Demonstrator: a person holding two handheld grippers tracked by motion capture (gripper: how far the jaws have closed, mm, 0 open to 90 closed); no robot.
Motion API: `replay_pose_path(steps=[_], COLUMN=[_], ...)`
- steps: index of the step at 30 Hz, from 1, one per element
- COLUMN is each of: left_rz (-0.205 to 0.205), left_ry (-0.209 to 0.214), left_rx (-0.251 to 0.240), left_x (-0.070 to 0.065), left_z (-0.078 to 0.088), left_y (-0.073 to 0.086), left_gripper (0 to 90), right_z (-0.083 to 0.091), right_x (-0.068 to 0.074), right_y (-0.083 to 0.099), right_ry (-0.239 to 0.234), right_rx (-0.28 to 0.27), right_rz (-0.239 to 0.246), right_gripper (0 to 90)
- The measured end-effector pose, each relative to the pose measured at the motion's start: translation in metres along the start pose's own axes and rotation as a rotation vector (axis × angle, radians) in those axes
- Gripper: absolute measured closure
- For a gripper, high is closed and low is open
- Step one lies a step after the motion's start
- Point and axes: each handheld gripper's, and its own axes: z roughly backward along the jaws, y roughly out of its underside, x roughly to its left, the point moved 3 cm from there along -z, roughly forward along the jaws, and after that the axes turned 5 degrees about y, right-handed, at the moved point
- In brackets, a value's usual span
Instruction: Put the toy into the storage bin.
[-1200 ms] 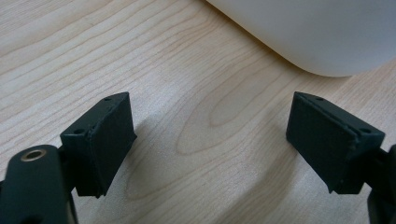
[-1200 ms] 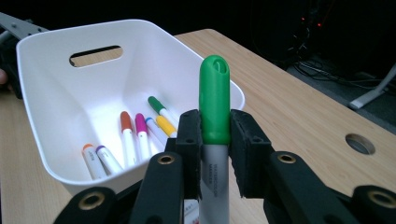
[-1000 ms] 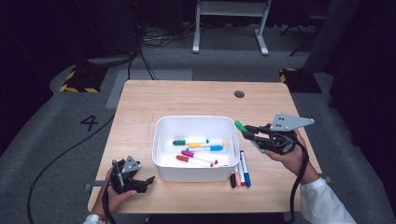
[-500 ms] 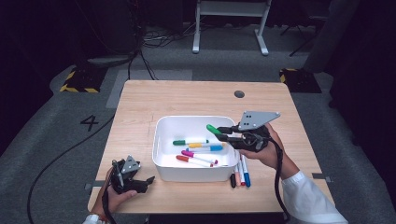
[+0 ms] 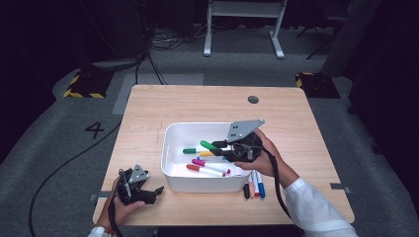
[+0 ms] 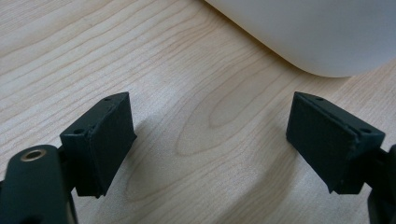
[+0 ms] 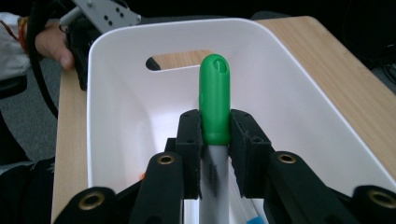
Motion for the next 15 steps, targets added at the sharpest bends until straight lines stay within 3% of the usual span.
replay_pose_path(steps=[7,15], left_rz=[-0.001,-0.001], left_ry=[0.000,0.001], left_rx=[0.000,0.001], left_x=[0.000,0.000], left_z=[0.000,0.000], left_y=[0.000,0.000], left_gripper=[15.3,15.3], right_z=[-0.020,-0.030], right_x=[0.009,0.020], right_y=[0.002,0.004], right_ry=[-0.055,-0.109], right_rx=[0.112,0.187], right_rz=[0.047,0.069], right_gripper=[75.0,75.0])
